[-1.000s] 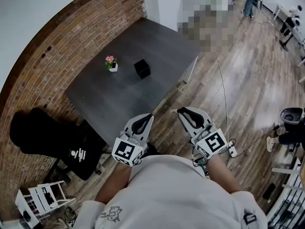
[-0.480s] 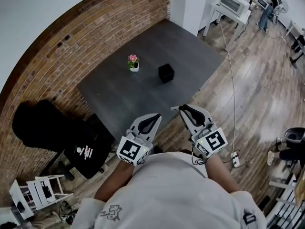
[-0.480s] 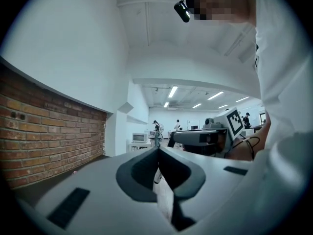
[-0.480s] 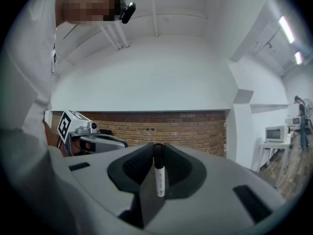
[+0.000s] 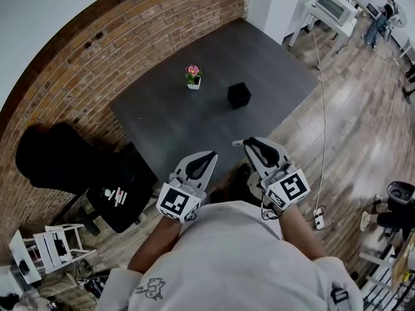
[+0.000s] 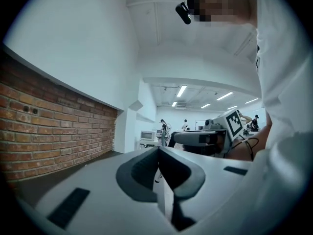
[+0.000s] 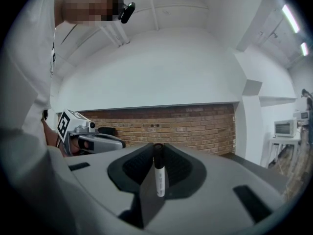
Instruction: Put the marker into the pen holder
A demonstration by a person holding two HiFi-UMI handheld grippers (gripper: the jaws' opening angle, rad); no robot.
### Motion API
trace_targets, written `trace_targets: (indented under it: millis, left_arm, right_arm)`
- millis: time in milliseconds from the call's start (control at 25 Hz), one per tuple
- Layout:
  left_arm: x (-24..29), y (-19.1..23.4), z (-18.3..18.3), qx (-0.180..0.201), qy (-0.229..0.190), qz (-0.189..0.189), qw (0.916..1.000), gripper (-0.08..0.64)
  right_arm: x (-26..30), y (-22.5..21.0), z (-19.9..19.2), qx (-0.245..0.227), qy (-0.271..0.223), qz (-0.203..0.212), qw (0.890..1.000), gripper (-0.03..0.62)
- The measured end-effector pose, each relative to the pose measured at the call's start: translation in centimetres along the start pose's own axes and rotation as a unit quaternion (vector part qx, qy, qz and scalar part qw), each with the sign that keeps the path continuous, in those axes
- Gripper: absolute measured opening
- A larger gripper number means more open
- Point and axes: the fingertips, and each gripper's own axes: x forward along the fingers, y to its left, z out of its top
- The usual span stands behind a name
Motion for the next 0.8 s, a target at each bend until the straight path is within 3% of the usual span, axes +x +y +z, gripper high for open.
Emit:
trace_targets:
  millis: [400, 800]
  left_arm:
    - [2.3, 2.7, -1.6, -0.01, 0.024, 0.021, 0.9995, 0.011]
    - [8.8, 5.1, -2.6, -0.026, 0.047, 0.028, 0.9982, 0.011]
  right_arm:
    - [3.2, -3.8, -2.5, 0.026, 0.016, 0.011, 0.999, 0.072]
    - [5.6, -10.3, -4.3, 0.042, 0.034, 0.02, 0.998, 0.072]
